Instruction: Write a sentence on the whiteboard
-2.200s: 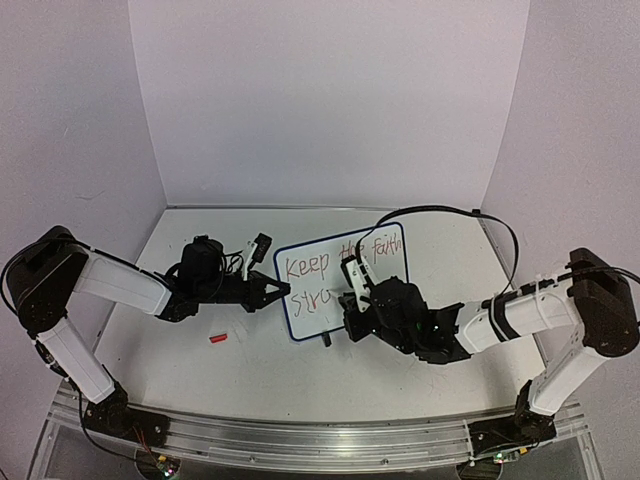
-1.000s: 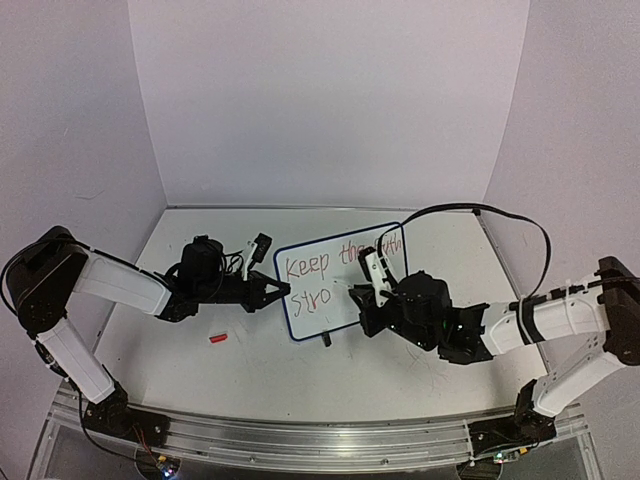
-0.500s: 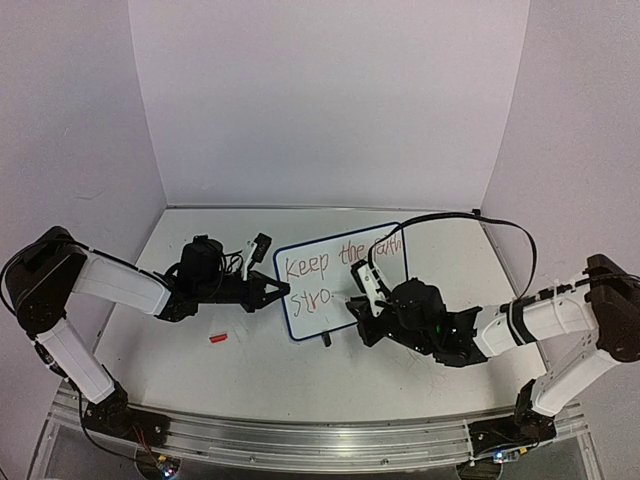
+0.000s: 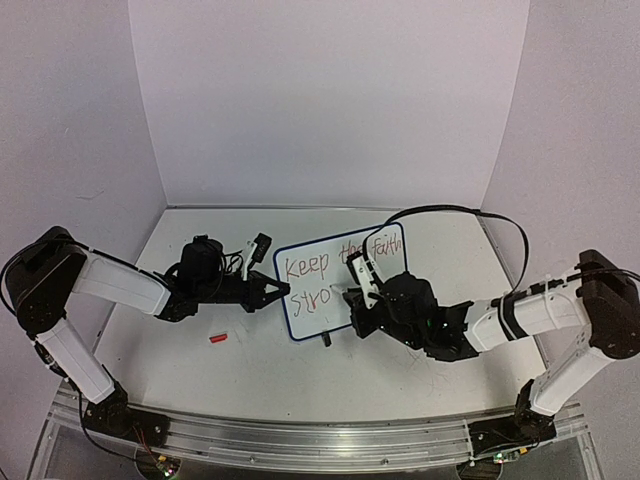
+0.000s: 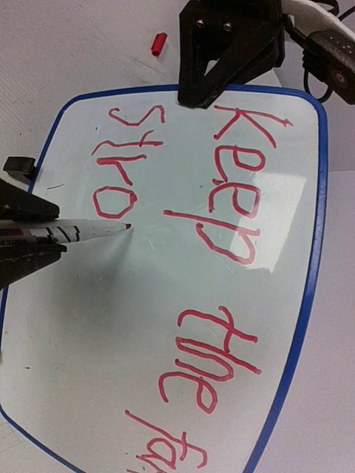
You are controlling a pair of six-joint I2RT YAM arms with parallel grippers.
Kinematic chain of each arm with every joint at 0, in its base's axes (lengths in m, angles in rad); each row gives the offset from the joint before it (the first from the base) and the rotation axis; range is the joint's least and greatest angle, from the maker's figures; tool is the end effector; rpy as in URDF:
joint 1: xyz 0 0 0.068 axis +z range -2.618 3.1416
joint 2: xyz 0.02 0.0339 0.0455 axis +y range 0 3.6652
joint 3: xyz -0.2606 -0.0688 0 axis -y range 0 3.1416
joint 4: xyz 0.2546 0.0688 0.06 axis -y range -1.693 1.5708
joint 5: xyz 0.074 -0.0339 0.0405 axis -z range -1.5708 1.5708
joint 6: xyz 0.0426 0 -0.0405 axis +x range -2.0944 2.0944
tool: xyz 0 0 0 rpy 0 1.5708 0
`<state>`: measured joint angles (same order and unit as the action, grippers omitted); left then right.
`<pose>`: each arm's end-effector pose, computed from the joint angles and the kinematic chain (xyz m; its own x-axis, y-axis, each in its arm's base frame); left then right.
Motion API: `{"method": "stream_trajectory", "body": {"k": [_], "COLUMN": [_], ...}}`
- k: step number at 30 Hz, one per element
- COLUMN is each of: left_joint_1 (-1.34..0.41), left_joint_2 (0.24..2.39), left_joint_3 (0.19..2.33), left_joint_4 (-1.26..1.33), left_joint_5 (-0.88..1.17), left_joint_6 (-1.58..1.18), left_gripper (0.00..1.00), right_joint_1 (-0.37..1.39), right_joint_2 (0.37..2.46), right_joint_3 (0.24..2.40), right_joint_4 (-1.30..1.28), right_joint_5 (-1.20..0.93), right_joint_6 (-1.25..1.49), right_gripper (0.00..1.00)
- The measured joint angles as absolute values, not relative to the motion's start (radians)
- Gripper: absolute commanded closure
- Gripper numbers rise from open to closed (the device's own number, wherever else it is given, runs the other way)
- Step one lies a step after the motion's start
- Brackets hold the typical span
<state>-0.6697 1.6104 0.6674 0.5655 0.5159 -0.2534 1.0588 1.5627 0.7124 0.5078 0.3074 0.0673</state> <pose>0.2470 -0.2224 0.1621 -0.5053 0.1219 -0.8543 0.7983 0.4420 -0.4091 0.1773 0.2891 0.1839 -0.2107 -0.2440 -0.9466 -0.6786 0.7335 -0.0380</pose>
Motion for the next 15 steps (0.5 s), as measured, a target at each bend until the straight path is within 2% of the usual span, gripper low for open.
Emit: {"method": "stream_trajectory", "body": {"k": [15], "left_joint_1": [-0.67], "left_joint_2": [1.61], "left_joint_3": [0.667], "left_joint_4": [0.565], "left_joint_5": [0.516], "left_joint_6": [-0.252], "left_gripper": [1.0], "right_joint_1": [1.059], "right_joint_2": [1.588], "right_joint_3": [0.731], "right_joint_4": [0.502], "right_joint_5": [0.328], "right_joint_6": [0.072], "right_gripper": [1.0]}}
